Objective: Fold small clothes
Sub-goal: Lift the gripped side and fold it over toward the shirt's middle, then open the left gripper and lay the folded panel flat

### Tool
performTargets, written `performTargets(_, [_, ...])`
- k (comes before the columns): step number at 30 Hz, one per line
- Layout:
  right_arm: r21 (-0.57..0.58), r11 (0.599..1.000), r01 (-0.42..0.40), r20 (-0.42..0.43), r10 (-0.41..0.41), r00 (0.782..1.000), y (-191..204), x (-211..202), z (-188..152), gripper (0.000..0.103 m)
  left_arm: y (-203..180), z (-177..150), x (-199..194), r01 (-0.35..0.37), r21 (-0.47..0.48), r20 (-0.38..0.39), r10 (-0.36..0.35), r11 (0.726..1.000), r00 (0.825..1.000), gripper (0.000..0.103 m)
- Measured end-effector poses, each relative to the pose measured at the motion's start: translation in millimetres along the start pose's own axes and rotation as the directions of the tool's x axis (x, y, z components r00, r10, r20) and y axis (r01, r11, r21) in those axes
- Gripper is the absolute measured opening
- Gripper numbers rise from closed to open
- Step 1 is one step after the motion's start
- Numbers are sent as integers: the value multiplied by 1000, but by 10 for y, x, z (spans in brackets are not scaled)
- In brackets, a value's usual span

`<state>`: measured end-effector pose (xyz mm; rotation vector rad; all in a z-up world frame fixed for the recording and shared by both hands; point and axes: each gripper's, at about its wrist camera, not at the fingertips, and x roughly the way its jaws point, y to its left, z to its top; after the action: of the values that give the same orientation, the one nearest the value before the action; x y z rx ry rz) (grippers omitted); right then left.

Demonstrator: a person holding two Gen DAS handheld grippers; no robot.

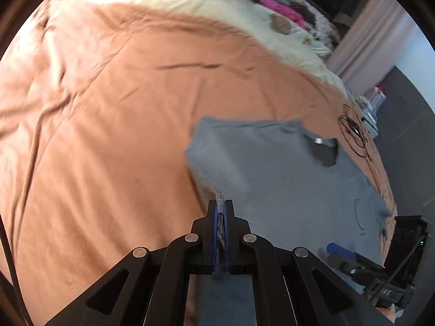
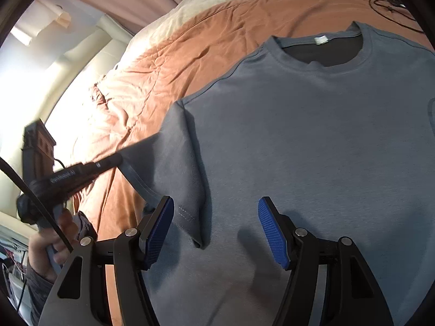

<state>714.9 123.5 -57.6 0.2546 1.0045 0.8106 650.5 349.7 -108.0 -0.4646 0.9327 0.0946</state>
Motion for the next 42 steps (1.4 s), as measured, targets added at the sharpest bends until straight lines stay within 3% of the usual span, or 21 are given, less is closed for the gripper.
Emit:
performTargets(8, [59,998,-11,37,9,999,-292,-242,21,63,-651,259,88,45,105,-7,-45,993,999,4])
performTargets(18, [115,993,-4,66,-4,998,-622,-467,17,63,-1266,351,420,115,193,-37,-110,974,993,4])
performTargets(19, [117,993,-3,64,-5,998,-636,-467,12,63,-1301,353,436,112,197,-33,-108,974,994,6])
performTargets(21, [116,993,-5,61,-2,998,-656,-468,2,63,-1342,339,463,112,204,-42,-106,973,993,17])
performTargets(24, [109,994,-8,49,3,999,-647,-426,-10,63,-1264,305,449,110,191,-39,-104,975,994,39])
performTargets(25, [107,994,-11,44,6,999,-633,-402,0,63,-1206,287,433,99,184,-33,-94,978,995,41])
performTargets(38, [86,996,-38,-31,41,999,-431,159,146,63,-360,-136,322,-36,97,-81,44,995,996,41])
performTargets(42, [48,999,2,-42,0,999,-334,347,249,63,-155,-321,337,-55,79,-108,63,995,992,41])
